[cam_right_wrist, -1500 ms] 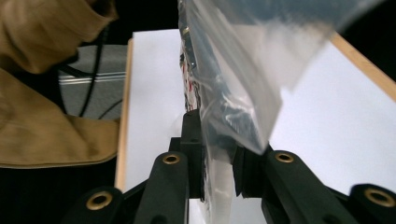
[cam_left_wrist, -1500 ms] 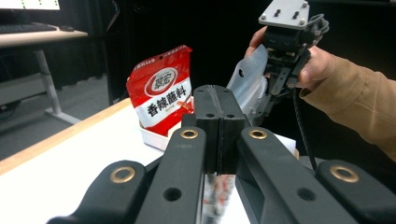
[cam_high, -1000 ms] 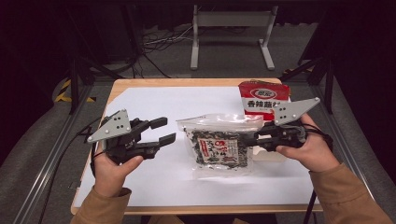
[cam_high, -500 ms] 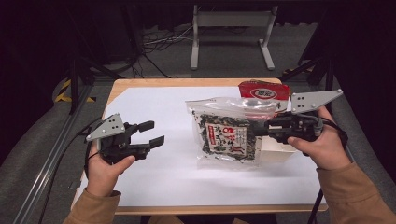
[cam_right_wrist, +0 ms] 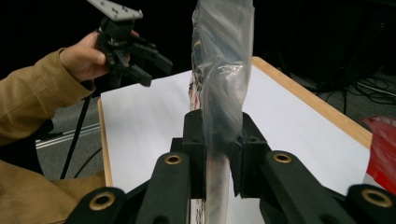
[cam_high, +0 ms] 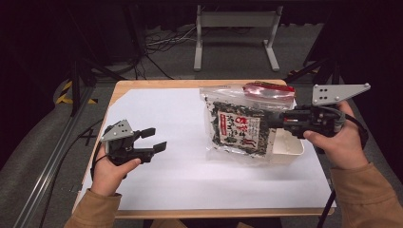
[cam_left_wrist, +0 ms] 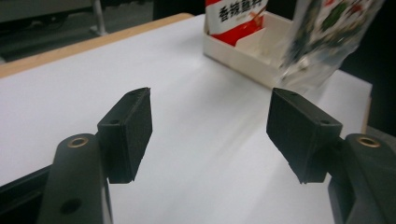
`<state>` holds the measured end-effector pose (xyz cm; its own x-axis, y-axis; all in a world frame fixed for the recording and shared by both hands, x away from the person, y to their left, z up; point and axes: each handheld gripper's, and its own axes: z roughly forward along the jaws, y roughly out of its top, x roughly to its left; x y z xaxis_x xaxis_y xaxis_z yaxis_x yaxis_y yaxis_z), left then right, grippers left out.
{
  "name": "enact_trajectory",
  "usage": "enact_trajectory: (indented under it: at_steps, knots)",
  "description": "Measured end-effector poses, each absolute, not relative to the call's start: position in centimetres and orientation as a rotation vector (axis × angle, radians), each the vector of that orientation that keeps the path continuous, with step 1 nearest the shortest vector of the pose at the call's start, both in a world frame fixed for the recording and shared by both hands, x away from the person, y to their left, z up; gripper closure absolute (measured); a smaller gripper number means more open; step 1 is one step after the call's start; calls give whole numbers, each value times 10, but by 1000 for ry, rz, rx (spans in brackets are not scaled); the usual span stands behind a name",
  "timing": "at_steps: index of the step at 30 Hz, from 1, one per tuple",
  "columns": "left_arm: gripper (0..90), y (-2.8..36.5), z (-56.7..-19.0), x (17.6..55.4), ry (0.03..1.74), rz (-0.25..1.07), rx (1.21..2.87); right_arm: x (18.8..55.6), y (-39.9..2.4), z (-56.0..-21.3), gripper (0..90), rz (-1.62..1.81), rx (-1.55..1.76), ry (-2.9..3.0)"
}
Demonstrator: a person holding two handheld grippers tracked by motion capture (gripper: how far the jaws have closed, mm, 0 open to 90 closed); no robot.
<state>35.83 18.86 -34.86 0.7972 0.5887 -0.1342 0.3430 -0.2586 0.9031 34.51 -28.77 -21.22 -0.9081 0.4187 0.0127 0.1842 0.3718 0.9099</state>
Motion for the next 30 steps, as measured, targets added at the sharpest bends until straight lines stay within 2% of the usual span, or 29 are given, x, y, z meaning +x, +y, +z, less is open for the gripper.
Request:
enact_trajectory:
  at_steps: [2,5,8,15,30]
  knots:
    - [288,189,-351,360,718,272,1870,345,-289,-211,778,1562,543,2404]
    - [186,192,-359,366,790,248,1843,344,-293,-207,779,1565,553,2382]
    - [163,195,-363,369,795,296,1859,344,-297,-204,779,1573,559,2364]
    - [137,203,-376,377,813,352,1895,347,-305,-203,779,1607,596,2311]
    - [112,216,-398,389,888,350,1884,358,-332,-201,779,1593,690,2196]
